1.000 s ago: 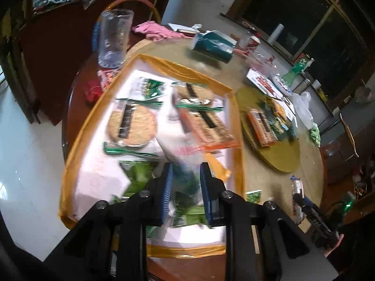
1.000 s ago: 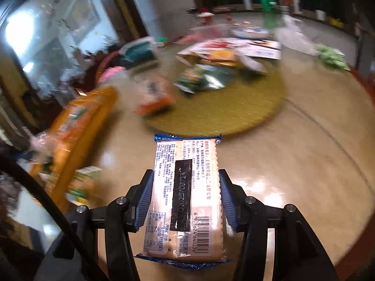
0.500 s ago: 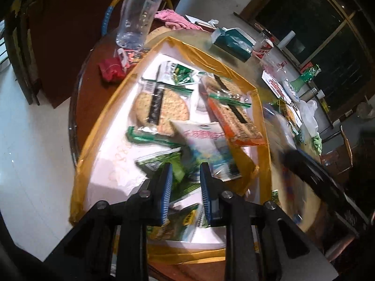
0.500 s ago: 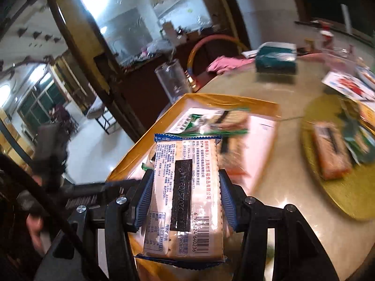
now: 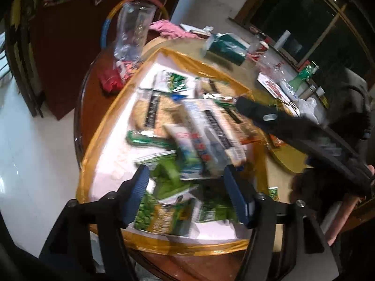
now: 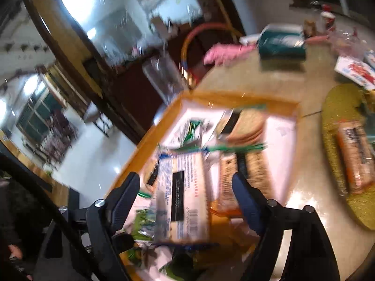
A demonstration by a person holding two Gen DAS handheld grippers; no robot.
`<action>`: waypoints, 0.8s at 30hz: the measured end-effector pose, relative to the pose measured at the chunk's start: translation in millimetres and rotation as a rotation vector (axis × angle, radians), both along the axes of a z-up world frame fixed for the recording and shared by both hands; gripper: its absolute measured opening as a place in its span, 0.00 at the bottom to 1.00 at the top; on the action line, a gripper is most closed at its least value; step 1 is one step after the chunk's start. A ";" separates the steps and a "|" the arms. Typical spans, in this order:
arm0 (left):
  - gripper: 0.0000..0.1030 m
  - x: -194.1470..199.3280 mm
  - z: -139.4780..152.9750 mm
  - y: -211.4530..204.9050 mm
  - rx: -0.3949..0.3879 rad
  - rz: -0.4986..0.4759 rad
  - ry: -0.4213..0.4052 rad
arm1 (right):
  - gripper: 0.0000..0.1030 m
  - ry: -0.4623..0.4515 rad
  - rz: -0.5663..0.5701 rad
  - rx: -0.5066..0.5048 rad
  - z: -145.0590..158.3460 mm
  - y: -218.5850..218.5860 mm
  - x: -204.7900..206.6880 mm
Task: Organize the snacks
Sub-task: 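Grasp the rectangular cracker pack on the gold turntable with the left gripper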
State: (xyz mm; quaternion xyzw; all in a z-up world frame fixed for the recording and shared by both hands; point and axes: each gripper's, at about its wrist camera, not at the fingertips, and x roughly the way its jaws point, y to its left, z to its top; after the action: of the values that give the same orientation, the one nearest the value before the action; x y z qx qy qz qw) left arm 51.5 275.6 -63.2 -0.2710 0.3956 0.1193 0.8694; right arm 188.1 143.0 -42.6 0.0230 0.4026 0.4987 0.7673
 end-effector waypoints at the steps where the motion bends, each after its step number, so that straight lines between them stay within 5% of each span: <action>1: 0.67 1.4 2.9 -4.7 0.005 -0.008 -0.004 | 0.79 -0.002 -0.020 0.025 5.4 -15.3 1.0; 9: 0.75 40.4 24.6 -76.3 0.039 -0.169 -0.009 | 0.79 0.023 -0.251 0.080 -10.2 -163.9 24.3; 17: 0.78 117.9 7.5 -154.0 0.052 -0.312 0.089 | 0.75 0.068 -0.584 -0.155 -73.3 -283.5 33.6; 24: 0.77 187.0 -11.4 -180.8 0.198 -0.318 0.182 | 0.73 -0.043 -0.712 -0.257 -84.5 -320.9 23.4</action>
State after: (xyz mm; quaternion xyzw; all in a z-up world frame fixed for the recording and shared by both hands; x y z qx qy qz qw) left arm 238.5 94.8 -74.6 -0.1065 0.4964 0.0429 0.8604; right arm 211.4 -177.9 -127.1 0.0546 0.4126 0.1467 0.8973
